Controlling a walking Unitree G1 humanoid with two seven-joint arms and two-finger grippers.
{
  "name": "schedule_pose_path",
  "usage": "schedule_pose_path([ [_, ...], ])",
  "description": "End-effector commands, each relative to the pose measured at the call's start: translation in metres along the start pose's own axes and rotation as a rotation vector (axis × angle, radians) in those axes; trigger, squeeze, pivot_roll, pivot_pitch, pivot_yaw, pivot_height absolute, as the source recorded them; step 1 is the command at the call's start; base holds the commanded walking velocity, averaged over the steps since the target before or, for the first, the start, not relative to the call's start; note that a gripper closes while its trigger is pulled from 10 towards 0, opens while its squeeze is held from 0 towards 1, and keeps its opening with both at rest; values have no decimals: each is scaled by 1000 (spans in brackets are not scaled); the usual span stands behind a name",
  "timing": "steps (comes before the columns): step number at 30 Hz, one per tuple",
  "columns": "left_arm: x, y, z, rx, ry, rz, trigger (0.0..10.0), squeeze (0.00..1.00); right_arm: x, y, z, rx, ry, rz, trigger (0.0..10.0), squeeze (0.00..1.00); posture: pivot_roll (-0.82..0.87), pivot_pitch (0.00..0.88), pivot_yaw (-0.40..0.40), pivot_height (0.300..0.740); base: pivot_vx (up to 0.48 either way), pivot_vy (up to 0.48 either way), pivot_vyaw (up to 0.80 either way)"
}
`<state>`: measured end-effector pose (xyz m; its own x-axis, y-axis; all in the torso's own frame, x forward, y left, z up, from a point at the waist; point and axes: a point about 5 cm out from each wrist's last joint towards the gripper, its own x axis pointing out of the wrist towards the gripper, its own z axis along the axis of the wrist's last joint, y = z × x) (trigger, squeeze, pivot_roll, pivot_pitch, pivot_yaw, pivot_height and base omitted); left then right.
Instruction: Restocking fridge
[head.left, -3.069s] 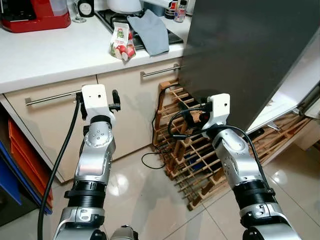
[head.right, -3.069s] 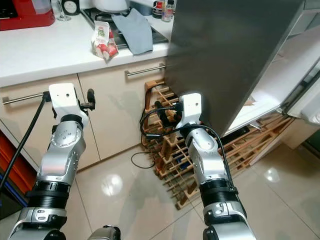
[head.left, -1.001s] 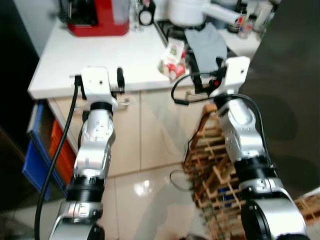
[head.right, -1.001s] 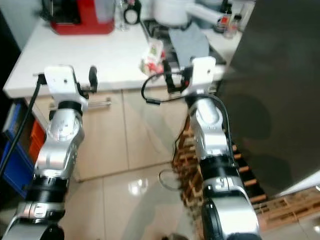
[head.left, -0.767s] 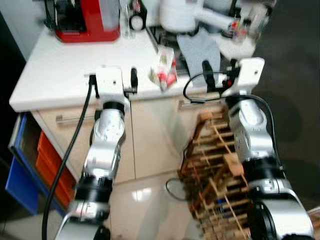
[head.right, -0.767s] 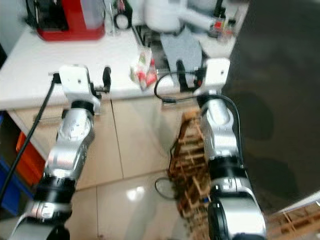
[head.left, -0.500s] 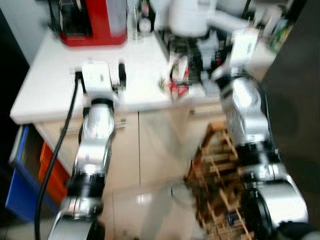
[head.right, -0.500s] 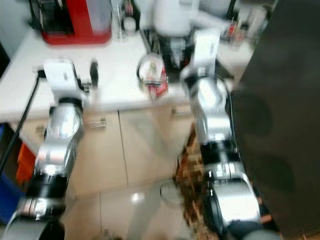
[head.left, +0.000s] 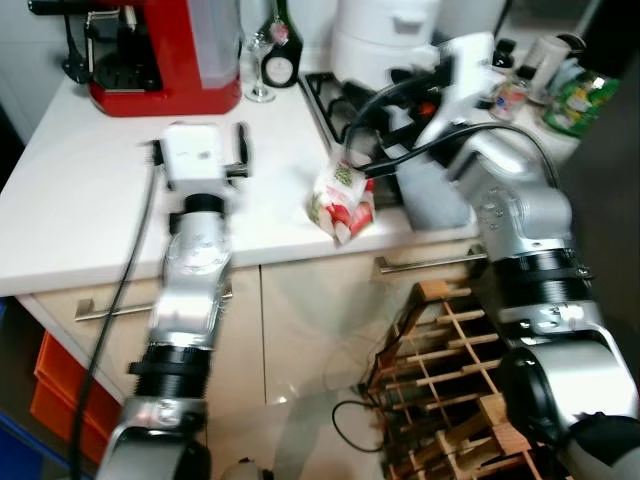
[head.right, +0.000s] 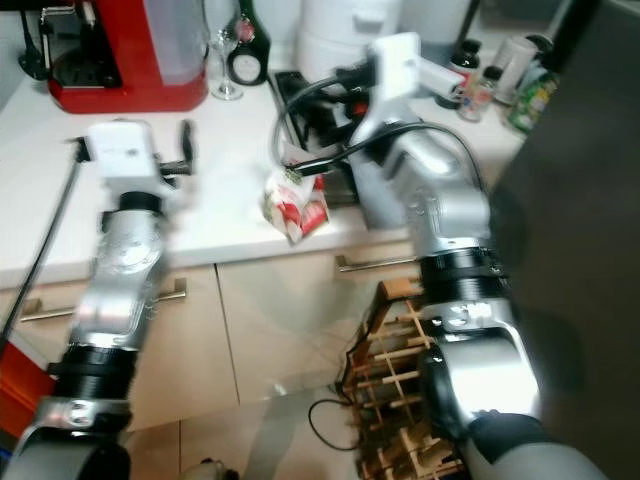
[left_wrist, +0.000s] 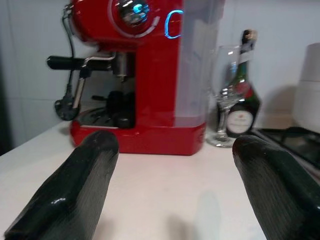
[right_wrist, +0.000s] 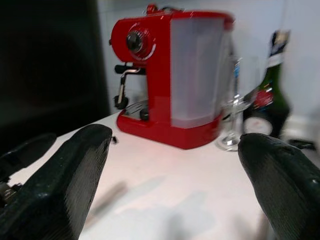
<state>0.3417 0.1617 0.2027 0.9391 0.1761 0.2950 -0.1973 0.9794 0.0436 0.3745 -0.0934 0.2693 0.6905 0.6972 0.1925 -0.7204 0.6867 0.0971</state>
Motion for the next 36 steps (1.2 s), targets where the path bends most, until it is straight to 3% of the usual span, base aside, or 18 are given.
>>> schedule_pose_path([
  [1, -2, -12, 1, -28, 1, -39, 10000, 0, -6, -6, 6, 7, -1, -26, 10000, 0, -10, 0, -47, 740, 0, 0, 0],
  [16, -5, -12, 1, -30, 3, -60, 10000, 0, -1, -6, -23, 122, 170, -75, 10000, 0, 11, 0, -63, 740, 0, 0, 0],
  [22, -6, -13, -1, -26, 8, -72, 10000, 0, -4, -14, -49, 101, 269, -154, 10000, 0, 20, 0, -79, 740, 0, 0, 0],
  [36, -8, -12, -4, -23, 19, -67, 10000, 0, 5, -19, -70, 107, 324, -207, 10000, 0, 37, 0, -87, 740, 0, 0, 0],
])
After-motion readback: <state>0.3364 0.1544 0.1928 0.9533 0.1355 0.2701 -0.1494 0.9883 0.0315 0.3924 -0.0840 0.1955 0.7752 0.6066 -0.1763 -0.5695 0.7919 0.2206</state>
